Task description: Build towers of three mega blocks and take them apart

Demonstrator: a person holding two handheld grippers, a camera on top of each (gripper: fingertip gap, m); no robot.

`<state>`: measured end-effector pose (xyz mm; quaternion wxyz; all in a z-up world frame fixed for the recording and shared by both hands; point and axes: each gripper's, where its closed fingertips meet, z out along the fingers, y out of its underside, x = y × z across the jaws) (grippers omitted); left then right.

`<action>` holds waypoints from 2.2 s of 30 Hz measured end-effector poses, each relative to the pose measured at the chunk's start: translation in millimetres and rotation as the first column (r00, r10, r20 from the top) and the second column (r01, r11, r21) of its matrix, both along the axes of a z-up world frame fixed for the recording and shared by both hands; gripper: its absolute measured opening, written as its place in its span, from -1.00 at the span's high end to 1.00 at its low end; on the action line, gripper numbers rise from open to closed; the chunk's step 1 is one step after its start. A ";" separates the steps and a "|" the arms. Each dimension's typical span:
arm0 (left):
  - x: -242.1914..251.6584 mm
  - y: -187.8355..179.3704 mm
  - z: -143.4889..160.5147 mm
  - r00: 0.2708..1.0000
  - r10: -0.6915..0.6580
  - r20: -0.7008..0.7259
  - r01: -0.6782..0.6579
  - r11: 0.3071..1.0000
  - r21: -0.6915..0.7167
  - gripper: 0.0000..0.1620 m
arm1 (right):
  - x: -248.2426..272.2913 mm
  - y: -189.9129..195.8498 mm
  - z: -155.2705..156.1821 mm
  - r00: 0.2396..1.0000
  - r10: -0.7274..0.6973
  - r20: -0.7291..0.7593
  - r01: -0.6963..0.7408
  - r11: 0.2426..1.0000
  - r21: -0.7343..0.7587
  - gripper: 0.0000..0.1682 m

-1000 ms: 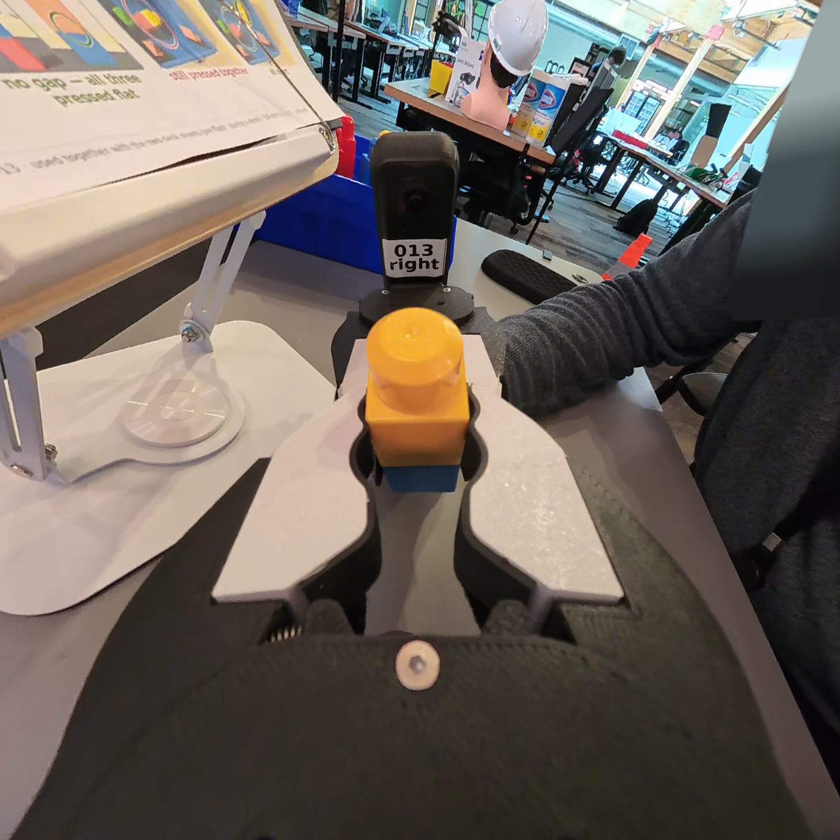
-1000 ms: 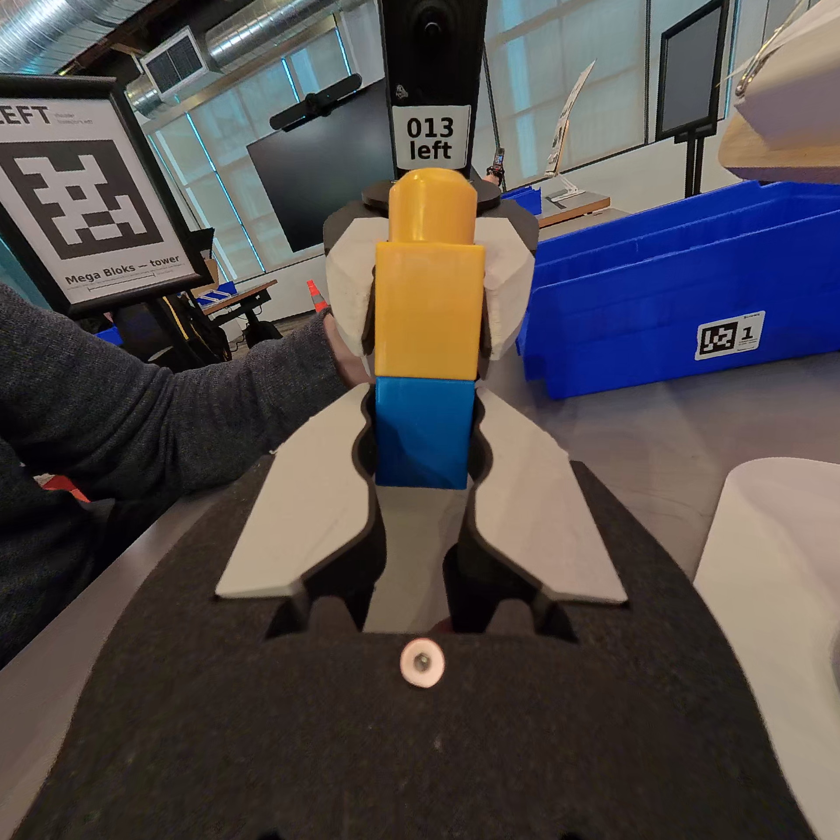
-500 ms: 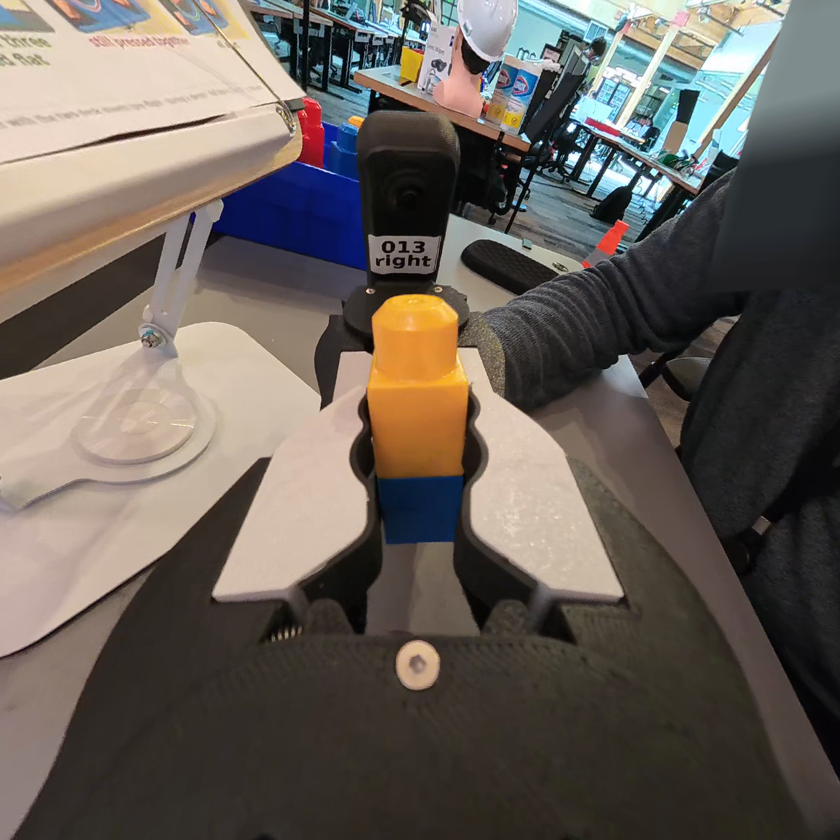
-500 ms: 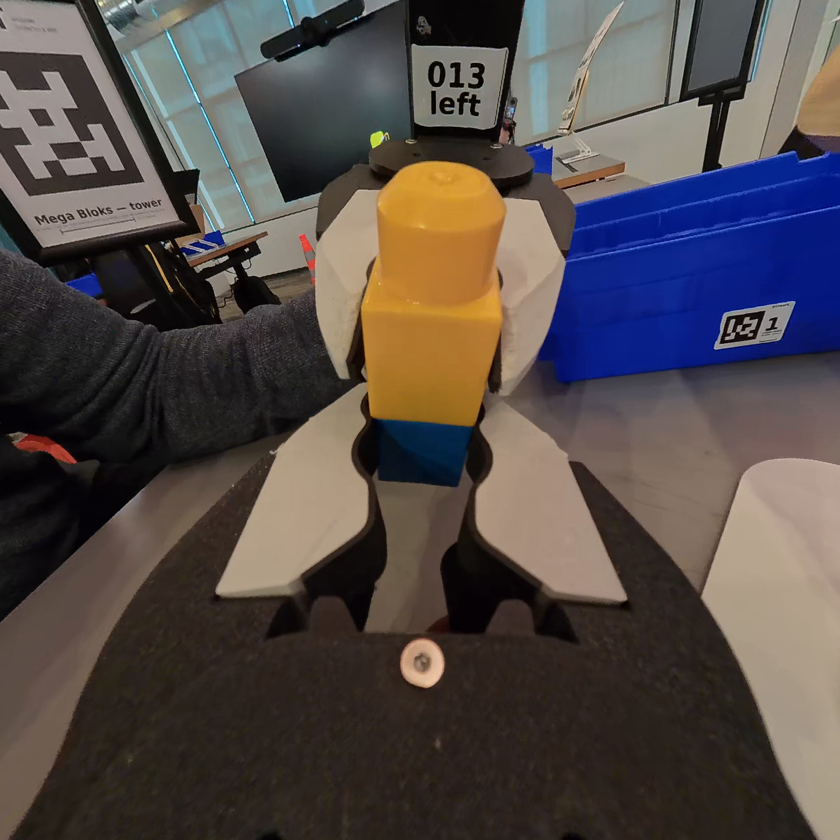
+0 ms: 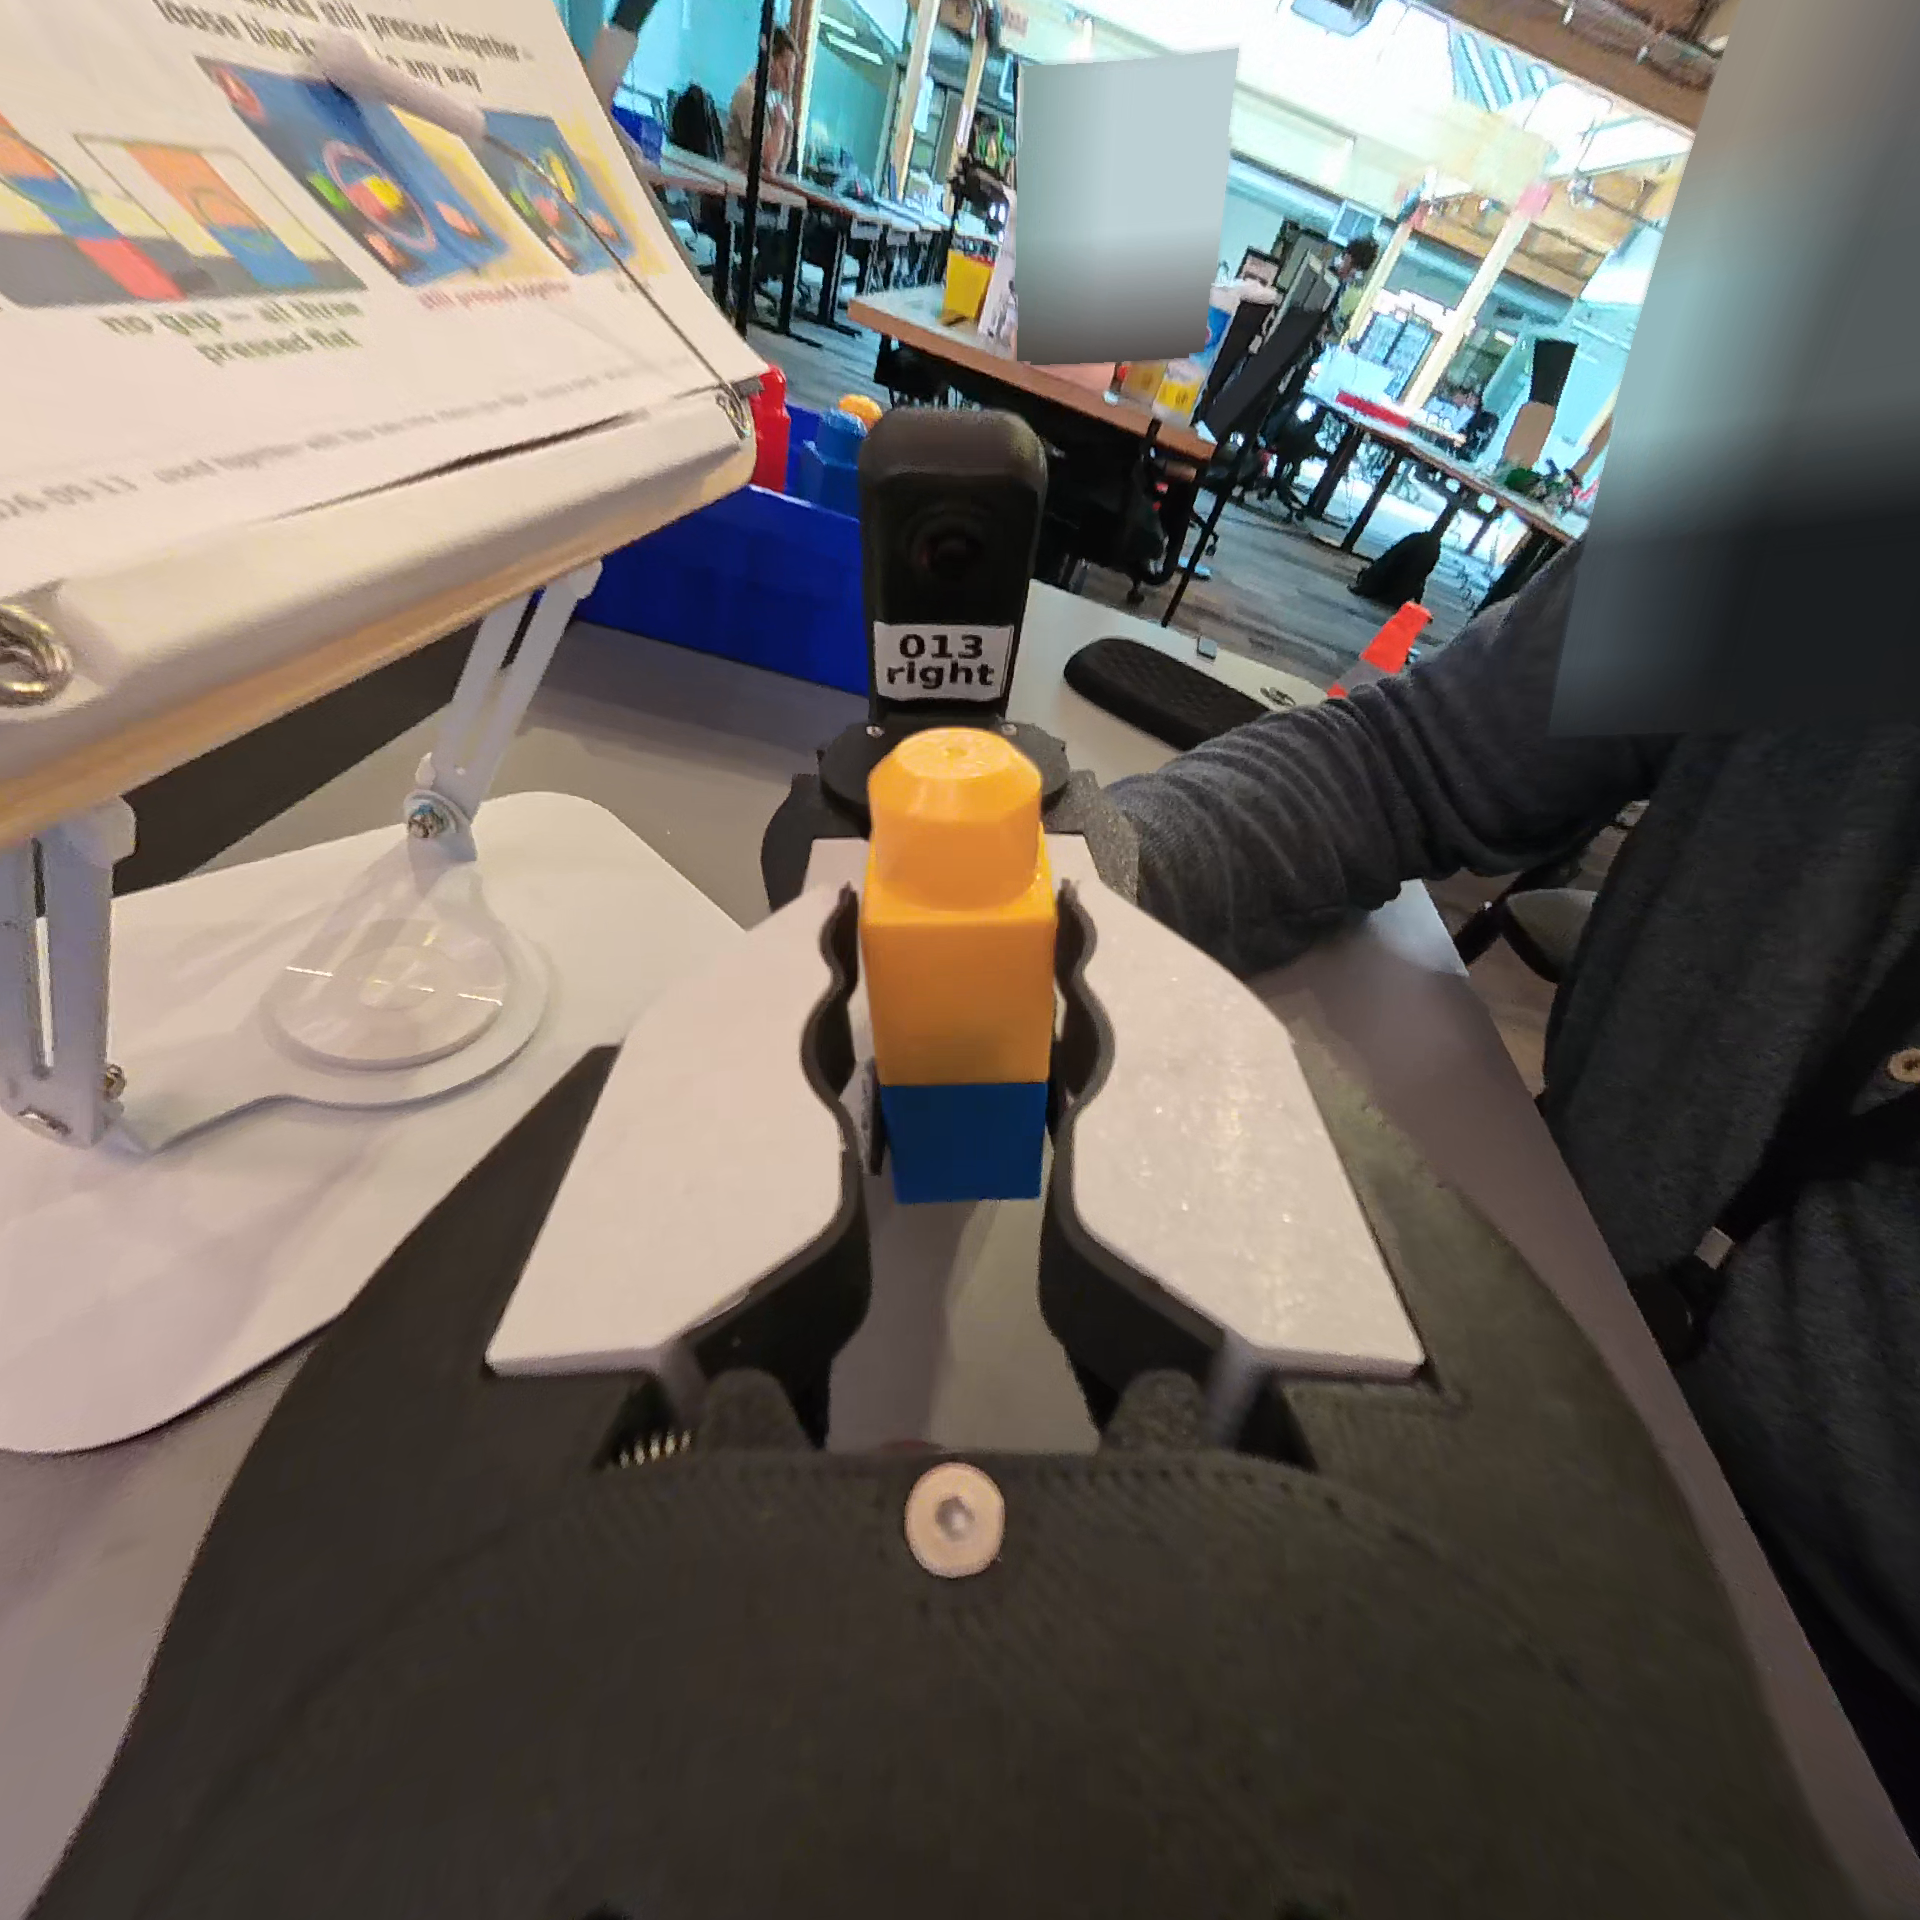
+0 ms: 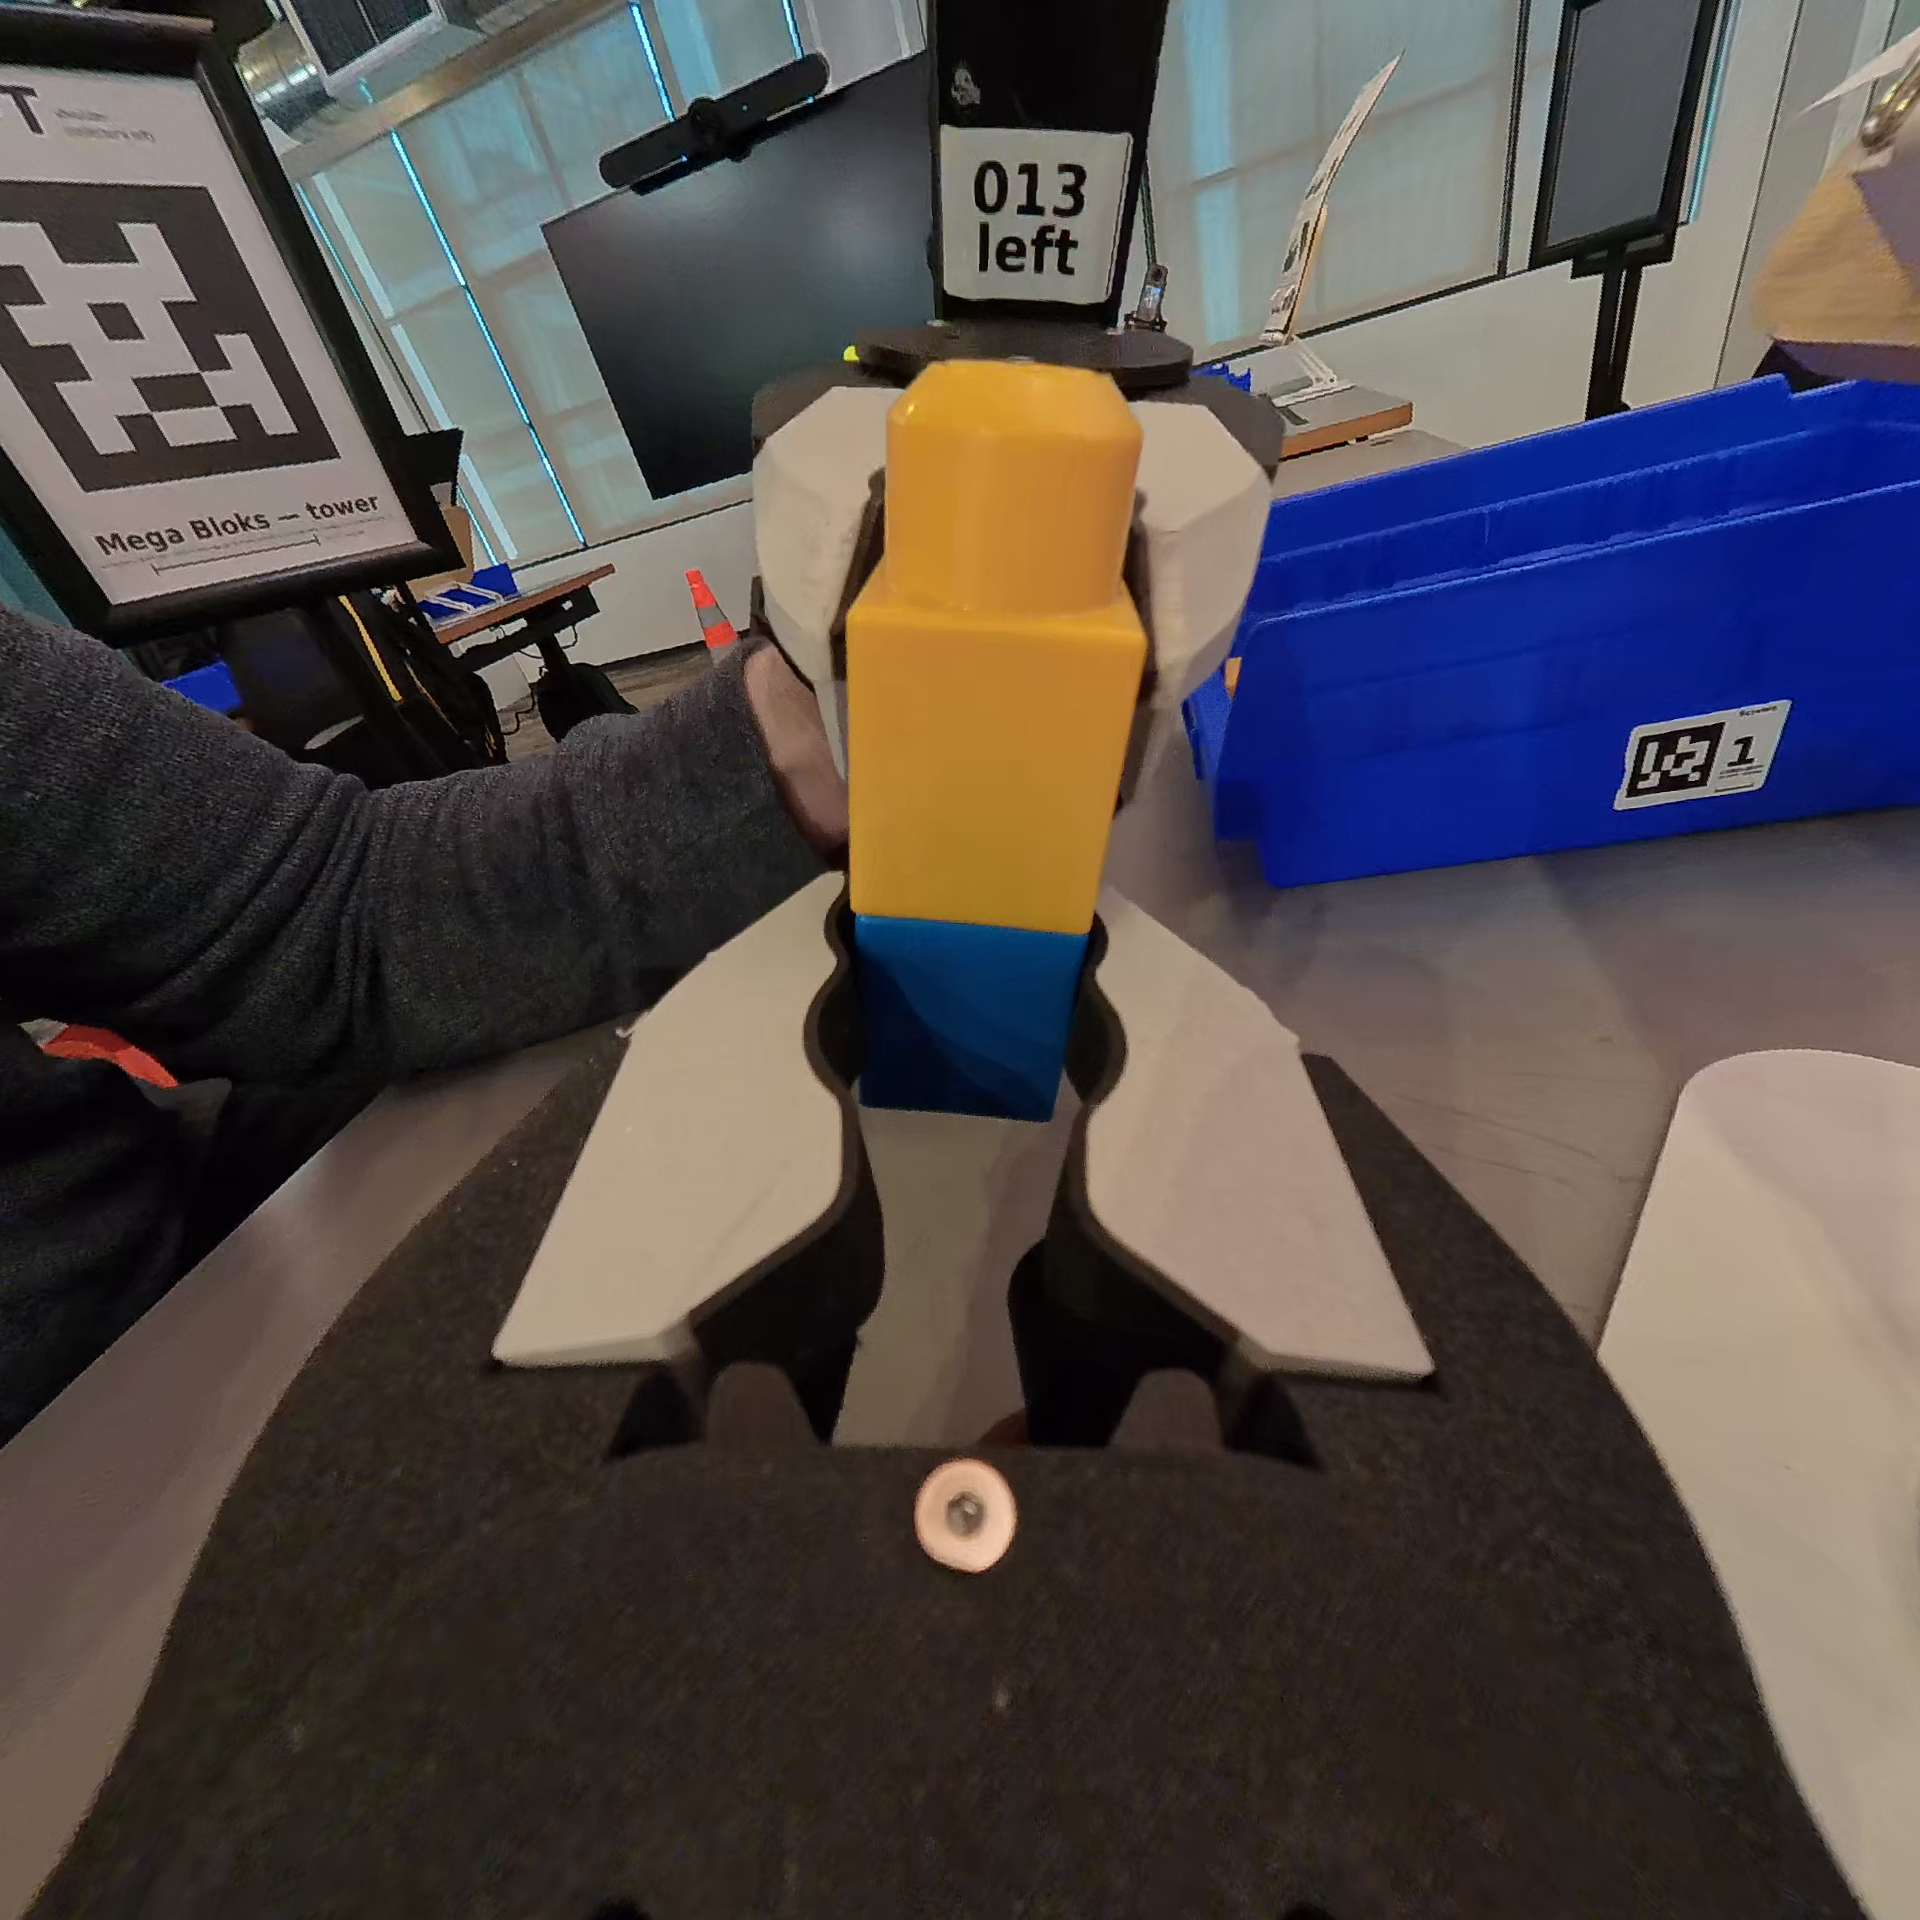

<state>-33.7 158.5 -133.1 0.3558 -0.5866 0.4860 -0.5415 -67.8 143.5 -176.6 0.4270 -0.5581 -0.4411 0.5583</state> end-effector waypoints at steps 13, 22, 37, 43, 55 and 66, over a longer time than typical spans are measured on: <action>-38.3 19.6 14.7 0.979 0.182 -0.087 -0.174 0.980 0.096 0.63 | -0.6 -1.4 0.0 1.000 0.004 0.002 -0.004 1.000 0.010 0.58; -154.4 105.6 36.6 0.761 0.645 -0.063 -0.637 0.763 0.110 0.61 | 0.5 -0.7 0.4 1.000 0.001 -0.003 -0.001 1.000 0.004 0.58; -184.0 219.1 -71.0 0.561 0.591 -0.580 -0.741 0.670 -0.034 0.41 | 2.7 0.5 1.4 1.000 0.003 -0.015 -0.004 1.000 -0.013 0.58; -172.3 236.4 -112.6 0.461 0.469 -0.754 -0.744 0.667 -0.041 0.38 | 3.0 0.4 1.6 1.000 0.005 -0.017 -0.005 1.000 -0.015 0.58; -204.5 254.9 -121.5 0.268 0.418 -0.868 -0.742 0.664 0.090 0.64 | 3.4 -0.2 1.8 1.000 0.006 -0.017 -0.006 1.000 -0.012 0.58; -198.7 259.4 -138.0 0.281 0.319 -0.905 -0.736 0.677 0.010 0.42 | 3.3 -0.5 1.5 1.000 0.008 -0.014 -0.008 1.000 -0.011 0.58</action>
